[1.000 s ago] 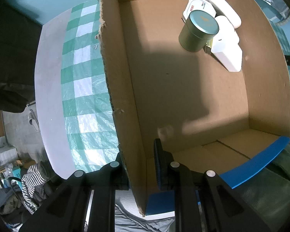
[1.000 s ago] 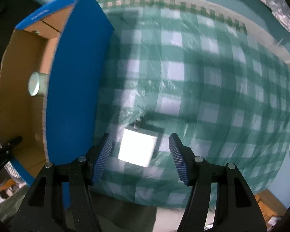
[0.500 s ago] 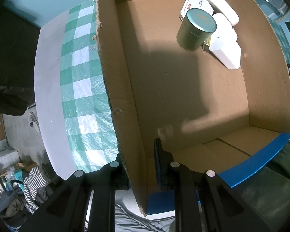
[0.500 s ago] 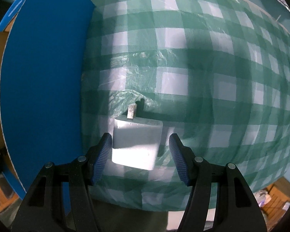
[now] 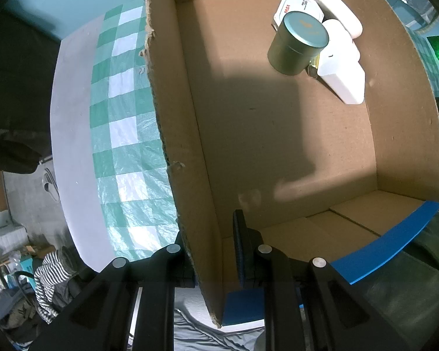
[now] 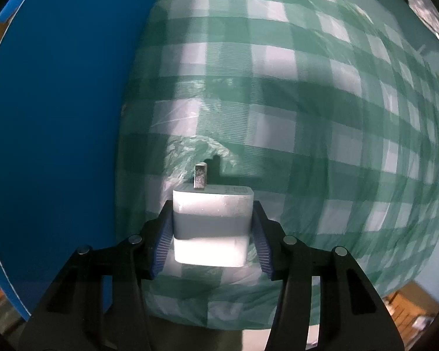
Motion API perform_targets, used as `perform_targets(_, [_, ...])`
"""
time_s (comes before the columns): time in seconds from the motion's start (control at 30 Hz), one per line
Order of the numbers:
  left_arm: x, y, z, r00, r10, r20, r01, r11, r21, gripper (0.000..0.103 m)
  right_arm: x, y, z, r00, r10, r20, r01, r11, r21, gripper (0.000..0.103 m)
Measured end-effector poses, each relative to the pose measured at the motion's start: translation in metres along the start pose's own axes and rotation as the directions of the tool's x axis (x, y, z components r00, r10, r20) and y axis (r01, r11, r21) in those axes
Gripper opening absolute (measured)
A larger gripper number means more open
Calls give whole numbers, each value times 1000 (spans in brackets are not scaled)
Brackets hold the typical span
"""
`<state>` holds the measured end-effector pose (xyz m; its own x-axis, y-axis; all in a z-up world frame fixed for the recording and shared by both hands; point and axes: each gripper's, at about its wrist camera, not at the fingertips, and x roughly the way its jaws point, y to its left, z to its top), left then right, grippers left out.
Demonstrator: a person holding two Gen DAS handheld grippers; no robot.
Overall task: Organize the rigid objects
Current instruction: 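Grasp the white square plug charger with the right gripper, then carry the plug charger into the box with the right gripper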
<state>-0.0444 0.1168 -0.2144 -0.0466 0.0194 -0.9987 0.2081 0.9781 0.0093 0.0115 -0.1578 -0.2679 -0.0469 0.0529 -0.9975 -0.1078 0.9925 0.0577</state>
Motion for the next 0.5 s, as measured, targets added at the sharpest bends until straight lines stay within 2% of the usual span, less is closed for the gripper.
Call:
perform_targets(0.17, [0,2,0,1000,-3,3,3,1000,-2,17,-5,14,-1,1000,4,12,-4,999,-42,49])
perform_targets(0.5, [0,2,1,1000,1,2,-1,1000,3,17,-47,27,5,998,-1,60,8,992,-125,49])
